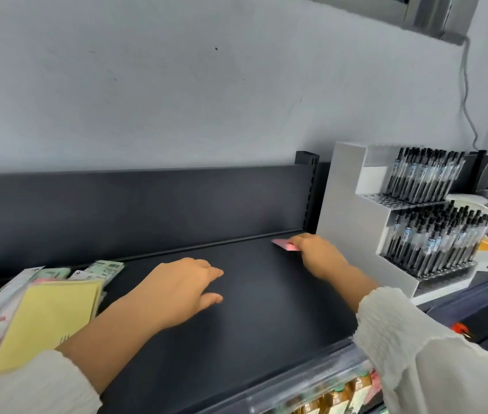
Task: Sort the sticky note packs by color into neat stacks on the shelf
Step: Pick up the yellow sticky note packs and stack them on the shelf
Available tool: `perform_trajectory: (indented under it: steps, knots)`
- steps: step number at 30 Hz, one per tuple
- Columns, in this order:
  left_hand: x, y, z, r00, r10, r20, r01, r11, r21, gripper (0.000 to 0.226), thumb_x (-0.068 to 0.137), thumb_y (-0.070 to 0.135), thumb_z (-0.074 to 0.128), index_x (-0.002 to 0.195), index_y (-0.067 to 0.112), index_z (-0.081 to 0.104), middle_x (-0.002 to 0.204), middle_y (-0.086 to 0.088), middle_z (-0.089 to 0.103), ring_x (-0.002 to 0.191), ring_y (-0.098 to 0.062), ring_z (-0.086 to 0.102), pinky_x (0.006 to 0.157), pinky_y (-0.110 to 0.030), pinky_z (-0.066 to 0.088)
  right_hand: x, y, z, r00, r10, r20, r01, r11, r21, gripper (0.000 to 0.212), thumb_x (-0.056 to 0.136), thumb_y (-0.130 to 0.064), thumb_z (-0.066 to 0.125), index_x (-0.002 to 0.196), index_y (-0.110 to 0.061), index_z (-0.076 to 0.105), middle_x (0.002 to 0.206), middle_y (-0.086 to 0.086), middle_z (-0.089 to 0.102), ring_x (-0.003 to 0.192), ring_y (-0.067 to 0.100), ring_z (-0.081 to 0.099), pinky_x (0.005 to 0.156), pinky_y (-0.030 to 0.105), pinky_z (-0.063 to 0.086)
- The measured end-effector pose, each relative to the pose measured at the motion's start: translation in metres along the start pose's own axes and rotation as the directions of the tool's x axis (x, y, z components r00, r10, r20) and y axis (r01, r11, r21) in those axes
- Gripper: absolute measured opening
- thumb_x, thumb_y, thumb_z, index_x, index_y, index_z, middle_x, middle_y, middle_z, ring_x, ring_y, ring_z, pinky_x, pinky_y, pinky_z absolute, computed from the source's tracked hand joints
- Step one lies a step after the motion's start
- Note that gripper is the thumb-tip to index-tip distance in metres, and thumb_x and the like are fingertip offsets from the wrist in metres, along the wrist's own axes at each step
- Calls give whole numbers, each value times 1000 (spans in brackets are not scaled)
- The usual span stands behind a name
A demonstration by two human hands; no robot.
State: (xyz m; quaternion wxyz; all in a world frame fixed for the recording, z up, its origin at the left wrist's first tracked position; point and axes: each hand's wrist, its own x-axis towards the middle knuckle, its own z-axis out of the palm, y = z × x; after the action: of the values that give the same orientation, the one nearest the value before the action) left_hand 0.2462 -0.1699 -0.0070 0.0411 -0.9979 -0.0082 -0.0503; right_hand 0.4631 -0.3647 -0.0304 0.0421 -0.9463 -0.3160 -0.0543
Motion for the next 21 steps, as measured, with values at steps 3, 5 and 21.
perform_trajectory:
  steps: [3,5,21]
  knots:
    - [9,0,5,999,-30,28,30,1000,1,54,95,54,39,144,33,30,142,14,40,132,-9,36,97,-32,41,9,4,1,984,-2,177,5,1000,-15,57,87,3,42,142,-15,40,144,11,42,128,30,44,104,35,37]
    - [14,3,6,998,-51,40,51,999,2,54,95,53,39,144,34,30,142,15,40,132,-9,36,97,-32,41,13,7,-4,964,1,266,5,1000,-22,61,88,4,40,146,-17,34,149,10,35,134,29,37,109,32,31]
    - [-11,22,9,834,-551,-33,546,832,-97,54,93,52,45,142,28,38,145,9,41,131,-12,39,105,-34,38,7,-48,-29,730,-645,227,592,762,261,59,97,-22,46,149,-27,20,157,-9,15,144,11,17,116,25,15]
